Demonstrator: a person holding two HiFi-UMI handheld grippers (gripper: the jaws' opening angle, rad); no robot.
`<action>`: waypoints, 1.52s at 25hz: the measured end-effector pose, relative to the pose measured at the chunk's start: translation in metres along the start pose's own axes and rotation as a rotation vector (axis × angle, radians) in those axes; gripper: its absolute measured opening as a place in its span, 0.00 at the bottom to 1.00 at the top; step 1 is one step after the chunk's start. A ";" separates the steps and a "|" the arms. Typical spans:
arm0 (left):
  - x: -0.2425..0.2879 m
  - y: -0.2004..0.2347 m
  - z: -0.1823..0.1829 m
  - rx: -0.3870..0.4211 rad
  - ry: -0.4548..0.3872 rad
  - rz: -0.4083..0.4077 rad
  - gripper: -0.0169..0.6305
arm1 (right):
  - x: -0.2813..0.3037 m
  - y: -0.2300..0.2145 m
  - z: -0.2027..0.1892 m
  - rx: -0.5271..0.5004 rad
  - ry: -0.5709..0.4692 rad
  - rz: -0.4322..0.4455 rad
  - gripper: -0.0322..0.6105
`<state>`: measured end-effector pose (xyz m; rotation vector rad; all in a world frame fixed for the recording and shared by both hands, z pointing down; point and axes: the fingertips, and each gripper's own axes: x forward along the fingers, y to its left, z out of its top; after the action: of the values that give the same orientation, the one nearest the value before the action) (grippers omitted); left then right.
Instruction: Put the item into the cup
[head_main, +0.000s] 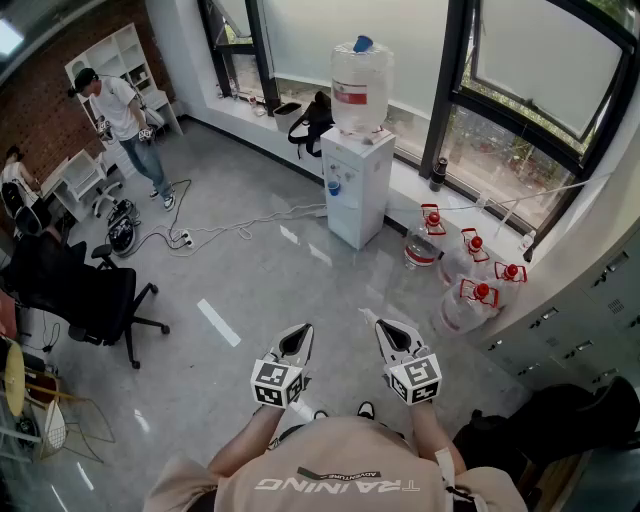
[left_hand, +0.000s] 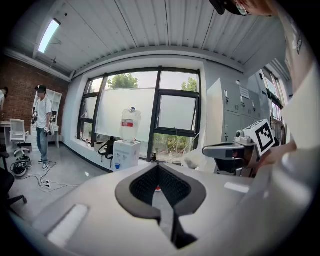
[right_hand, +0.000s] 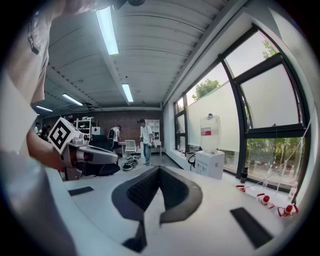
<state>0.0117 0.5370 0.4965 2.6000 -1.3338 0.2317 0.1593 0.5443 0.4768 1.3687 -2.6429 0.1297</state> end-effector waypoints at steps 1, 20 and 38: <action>0.002 0.001 0.001 0.002 -0.001 -0.003 0.04 | 0.001 -0.001 0.001 -0.005 0.002 0.002 0.07; 0.015 0.049 0.022 0.034 -0.027 0.021 0.04 | 0.038 -0.012 0.014 -0.033 0.007 -0.013 0.07; 0.021 0.122 -0.022 -0.046 0.057 0.035 0.04 | 0.096 -0.011 -0.014 -0.003 0.096 -0.047 0.07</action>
<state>-0.0767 0.4569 0.5365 2.5149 -1.3507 0.2750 0.1155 0.4630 0.5084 1.3860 -2.5307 0.1807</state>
